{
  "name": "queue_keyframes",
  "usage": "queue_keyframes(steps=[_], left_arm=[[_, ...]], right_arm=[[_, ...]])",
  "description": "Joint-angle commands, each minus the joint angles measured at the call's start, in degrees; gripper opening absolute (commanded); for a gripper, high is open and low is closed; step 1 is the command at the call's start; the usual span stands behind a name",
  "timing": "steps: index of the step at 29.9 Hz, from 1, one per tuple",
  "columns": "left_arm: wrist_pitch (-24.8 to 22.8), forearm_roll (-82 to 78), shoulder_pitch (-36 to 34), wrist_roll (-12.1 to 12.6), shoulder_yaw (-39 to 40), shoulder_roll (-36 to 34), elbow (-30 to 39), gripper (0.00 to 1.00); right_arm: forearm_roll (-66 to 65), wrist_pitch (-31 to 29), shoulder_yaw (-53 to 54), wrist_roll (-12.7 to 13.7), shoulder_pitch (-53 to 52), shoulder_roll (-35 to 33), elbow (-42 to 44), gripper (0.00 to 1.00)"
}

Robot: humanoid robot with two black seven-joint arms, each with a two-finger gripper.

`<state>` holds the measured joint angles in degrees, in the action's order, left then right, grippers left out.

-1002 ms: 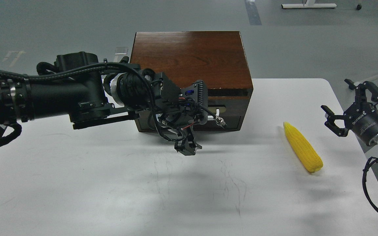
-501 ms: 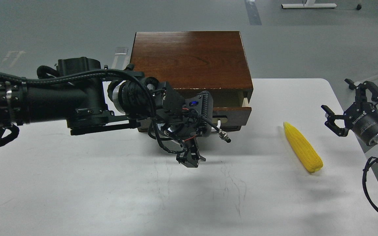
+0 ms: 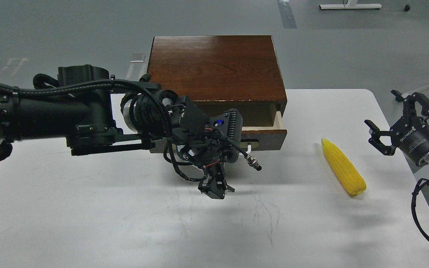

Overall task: Put corn in drawer with both arms
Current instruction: 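Pull the drawer handle toward the robot with the left gripper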

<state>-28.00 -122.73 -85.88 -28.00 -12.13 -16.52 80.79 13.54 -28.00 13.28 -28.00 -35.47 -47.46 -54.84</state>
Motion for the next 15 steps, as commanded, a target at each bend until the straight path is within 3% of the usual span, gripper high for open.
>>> queue_keyframes(steps=[1, 15], left_arm=[[0.0, -0.1, -0.2, 0.0, -0.1, -0.5, 1.6, 0.99], [0.0, -0.1, -1.7, 0.0, 0.6, -2.2, 1.9, 0.99]], right_arm=[[0.0, 0.0, 0.1, 0.0, 0.1, 0.0, 0.0, 1.0], [0.0, 0.0, 0.1, 0.0, 0.3, 0.0, 0.0, 1.0]])
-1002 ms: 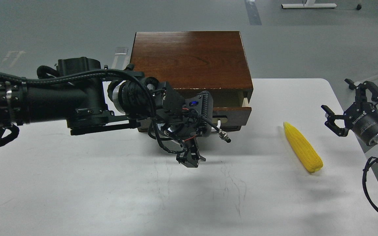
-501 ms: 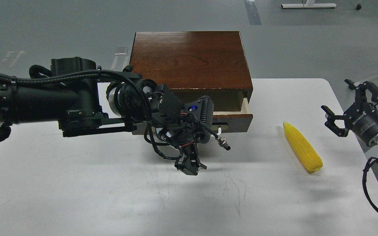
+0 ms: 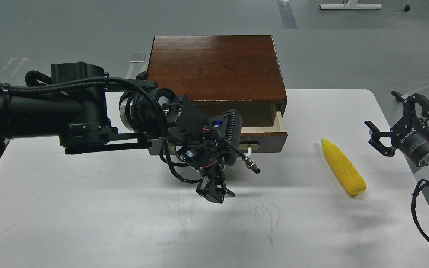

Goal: Put corn in drawer with both arms

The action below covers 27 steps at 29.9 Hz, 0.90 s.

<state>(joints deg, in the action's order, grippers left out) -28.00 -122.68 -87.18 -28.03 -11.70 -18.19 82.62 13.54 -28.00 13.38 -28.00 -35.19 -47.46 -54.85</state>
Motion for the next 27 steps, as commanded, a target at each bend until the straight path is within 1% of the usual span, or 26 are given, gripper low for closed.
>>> queue_keyframes(steps=[1, 8, 11, 13, 15, 19, 21, 23, 24, 26, 27], left_arm=[[0.0, -0.1, -0.8, 0.0, 0.2, -0.7, 0.1, 0.99], [0.0, 0.1, -1.2, 0.0, 1.4, -1.9, 0.7, 0.99], [0.0, 3.0, -1.5, 0.0, 4.0, -4.1, 3.4, 0.99], [0.0, 6.4, -3.0, 0.0, 5.4, -5.8, 5.4, 0.99], [0.0, 12.7, -4.9, 0.0, 8.8, -8.7, 6.5, 0.99], [0.0, 23.1, -5.5, 0.0, 14.8, -11.9, 6.4, 0.99], [0.0, 33.6, -5.5, 0.0, 19.4, -15.0, 5.8, 0.99], [0.0, 41.8, -4.8, 0.0, 21.0, -17.5, 5.1, 0.99], [0.0, 41.9, -4.8, 0.0, 21.0, -17.5, 5.1, 0.99], [0.0, 54.1, -2.0, 0.0, 21.2, -21.3, 3.6, 0.99], [0.0, 57.3, -0.5, 0.0, 21.2, -22.1, 3.6, 0.99]], right_arm=[[0.0, 0.0, 0.0, 0.0, 0.0, 0.0, 0.0, 1.0], [0.0, 0.0, 0.0, 0.0, 0.0, 0.0, 0.0, 1.0], [0.0, 0.0, 0.1, 0.0, -0.1, -0.1, 0.0, 1.0], [0.0, 0.0, 0.0, 0.0, -0.1, -0.1, 0.0, 1.0], [0.0, 0.0, 0.0, 0.0, 0.0, -0.1, 0.0, 1.0], [0.0, 0.0, 0.0, 0.0, -0.1, -0.1, 0.0, 1.0], [0.0, 0.0, 0.0, 0.0, -0.1, -0.1, 0.0, 1.0], [0.0, 0.0, -0.1, 0.0, -0.1, -0.1, 0.1, 1.0], [0.0, 0.0, -0.1, 0.0, -0.1, -0.1, 0.1, 1.0], [0.0, 0.0, -0.1, 0.0, 0.0, -0.1, 0.1, 1.0], [0.0, 0.0, -0.1, 0.0, 0.0, -0.1, 0.1, 1.0]])
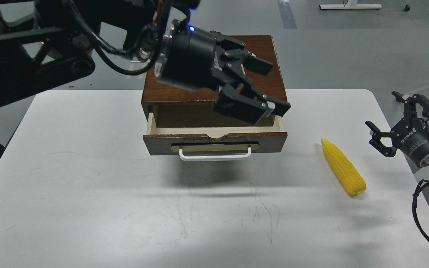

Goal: Put corn in drawer with both arms

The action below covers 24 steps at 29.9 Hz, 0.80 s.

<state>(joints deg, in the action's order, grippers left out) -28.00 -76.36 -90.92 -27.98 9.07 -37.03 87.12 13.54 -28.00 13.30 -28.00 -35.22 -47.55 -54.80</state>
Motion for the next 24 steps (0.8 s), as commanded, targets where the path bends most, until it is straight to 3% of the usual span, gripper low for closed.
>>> queue_keyframes(steps=[1, 3, 8, 13, 18, 24], left_arm=[[0.0, 15.7, 5.6, 0.0, 0.5, -4.6, -0.9, 0.99], [0.8, 19.4, 8.0, 0.0, 0.4, -5.4, -0.8, 0.99], [15.9, 31.8, 18.1, 0.0, 0.9, -7.4, -0.9, 0.98], [26.0, 43.9, 26.2, 0.0, 3.7, -6.9, -2.7, 0.99], [27.0, 51.1, 35.7, 0.0, 9.1, -6.7, -7.8, 0.99], [24.0, 56.9, 44.3, 0.0, 18.1, -5.4, -15.3, 0.99]], right_arm=[[0.0, 0.0, 0.0, 0.0, 0.1, 0.0, 0.0, 1.0], [0.0, 0.0, -0.1, 0.0, 0.1, 0.1, 0.0, 1.0], [0.0, 0.0, -0.2, 0.0, 0.1, 0.0, 0.0, 1.0], [-0.1, 0.0, -0.7, 0.0, 0.0, 0.0, 0.0, 1.0], [-3.2, 0.0, -0.9, 0.0, -0.1, -1.7, -0.1, 1.0], [-19.9, 0.0, -0.9, 0.0, -2.0, -6.0, -0.5, 1.0]])
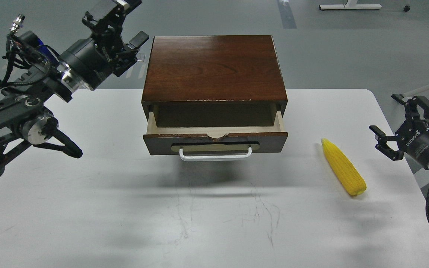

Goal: Put corn in drawer with both arms

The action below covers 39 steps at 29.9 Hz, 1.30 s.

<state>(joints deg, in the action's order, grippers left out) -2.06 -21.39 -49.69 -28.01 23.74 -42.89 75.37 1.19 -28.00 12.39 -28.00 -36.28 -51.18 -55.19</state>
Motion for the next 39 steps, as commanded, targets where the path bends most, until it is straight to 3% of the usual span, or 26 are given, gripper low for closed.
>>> queue_keyframes(steps=[1, 7, 13, 20, 39], left_arm=[[-3.5, 2.4, 4.0, 0.0, 4.3, 0.5, -5.1, 0.99], [-8.4, 5.8, 8.7, 0.0, 6.9, 0.4, -8.3, 0.99], [-8.8, 5.1, 11.9, 0.0, 9.7, 0.9, -8.2, 0.99], [-8.9, 5.0, 12.2, 0.0, 10.0, 0.7, -7.7, 0.99], [-9.1, 5.1, 12.3, 0.0, 11.4, 0.2, -7.3, 0.99]], right_arm=[[-11.7, 0.0, 0.0, 0.0, -2.2, -3.7, -0.1, 1.0], [-34.5, 0.0, -0.1, 0.0, -7.9, -8.1, -1.0, 1.0], [-60.3, 0.0, -0.2, 0.0, -10.7, -10.8, -5.7, 1.0], [-84.1, 2.2, -0.3, 0.0, -11.4, -8.3, -6.2, 1.0], [-86.9, 3.7, -13.4, 0.0, -16.7, 7.1, 3.6, 0.98]])
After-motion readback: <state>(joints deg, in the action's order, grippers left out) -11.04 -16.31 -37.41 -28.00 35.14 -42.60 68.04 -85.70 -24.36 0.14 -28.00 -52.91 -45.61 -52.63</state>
